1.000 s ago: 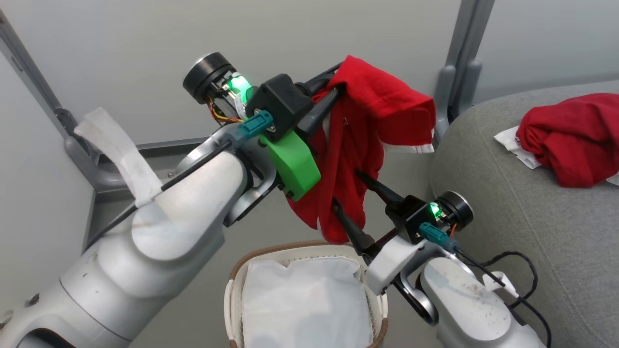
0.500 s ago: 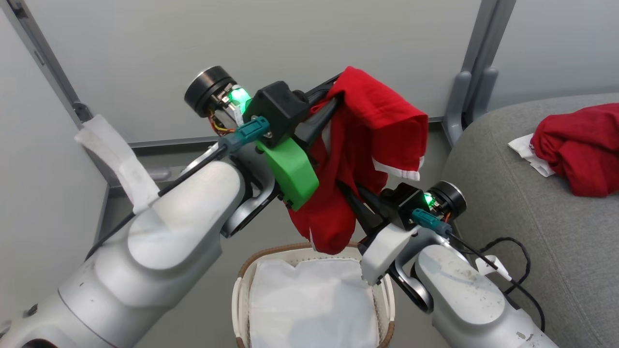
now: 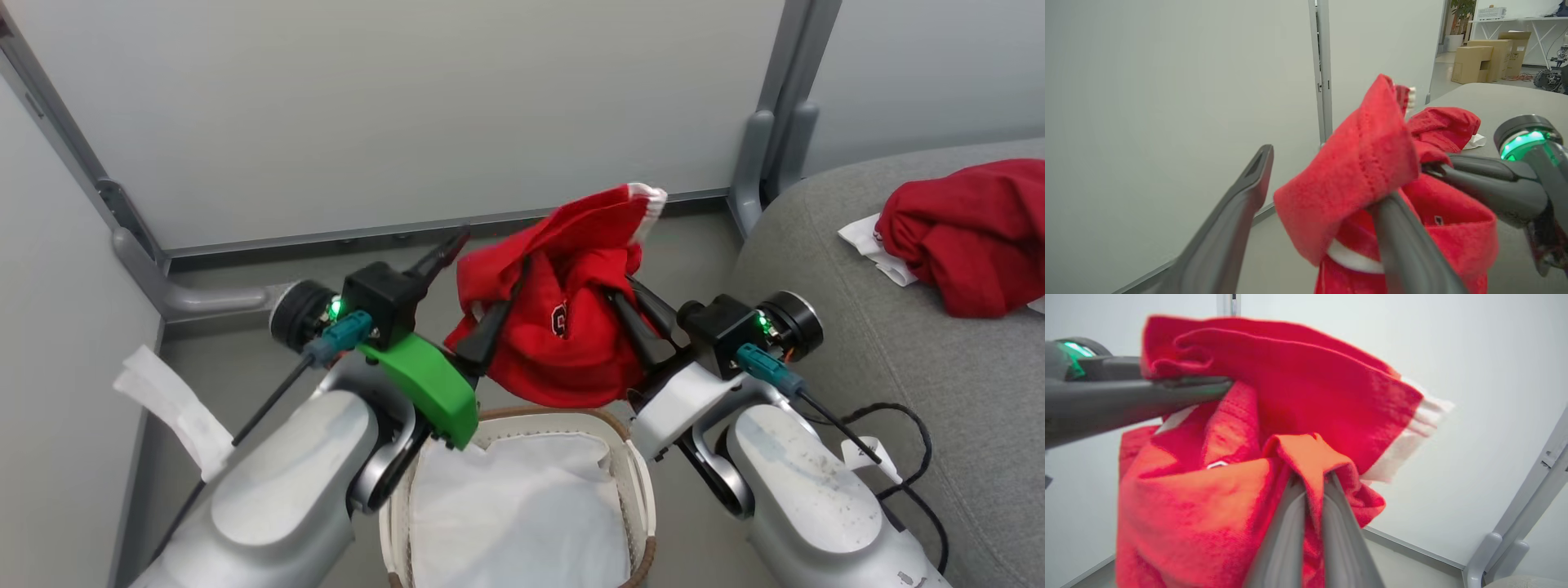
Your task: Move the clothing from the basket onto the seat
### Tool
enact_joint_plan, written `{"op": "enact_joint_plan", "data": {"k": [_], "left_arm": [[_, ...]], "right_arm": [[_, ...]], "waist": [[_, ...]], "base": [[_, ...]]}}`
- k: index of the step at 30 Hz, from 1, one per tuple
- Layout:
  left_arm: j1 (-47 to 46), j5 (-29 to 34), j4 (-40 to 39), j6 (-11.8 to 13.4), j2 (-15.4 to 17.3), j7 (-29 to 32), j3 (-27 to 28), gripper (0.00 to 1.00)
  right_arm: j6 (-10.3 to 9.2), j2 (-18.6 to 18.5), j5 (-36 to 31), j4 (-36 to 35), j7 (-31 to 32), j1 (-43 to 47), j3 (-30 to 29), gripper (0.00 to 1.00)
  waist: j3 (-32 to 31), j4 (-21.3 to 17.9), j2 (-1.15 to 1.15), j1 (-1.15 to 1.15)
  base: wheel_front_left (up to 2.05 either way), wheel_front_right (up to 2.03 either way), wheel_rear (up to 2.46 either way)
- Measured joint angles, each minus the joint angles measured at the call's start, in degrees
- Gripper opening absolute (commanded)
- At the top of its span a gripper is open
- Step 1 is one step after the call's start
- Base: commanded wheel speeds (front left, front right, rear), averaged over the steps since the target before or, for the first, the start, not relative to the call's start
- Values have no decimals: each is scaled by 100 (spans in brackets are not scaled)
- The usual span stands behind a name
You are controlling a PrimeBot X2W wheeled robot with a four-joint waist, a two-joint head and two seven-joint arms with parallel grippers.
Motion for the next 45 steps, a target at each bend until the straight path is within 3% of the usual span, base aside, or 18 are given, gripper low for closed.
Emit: {"op": "enact_joint_plan", "data": {"k": [12, 26, 35, 45], "left_arm": [[998, -108, 192, 75, -188, -425, -135, 100], [1300, 29, 152, 94, -310, -524, -10, 100], [1285, 220, 21, 94, -349, -548, 55, 100], [1081, 444, 14, 67, -374, -556, 37, 100]], "right_arm": [[0, -31, -279, -360, 0, 454, -612, 0], [0, -148, -472, -568, 0, 701, -1123, 0], [0, -303, -577, -801, 0, 788, -1482, 0], [0, -266, -634, -1050, 0, 974, -1997, 0]], "waist": [[94, -38, 0, 0], [212, -241, 0, 0], [379, -813, 0, 0], [825, -1833, 0, 0]], "base": [[0, 0, 0], [0, 0, 0], [0, 0, 0], [0, 0, 0]]}}
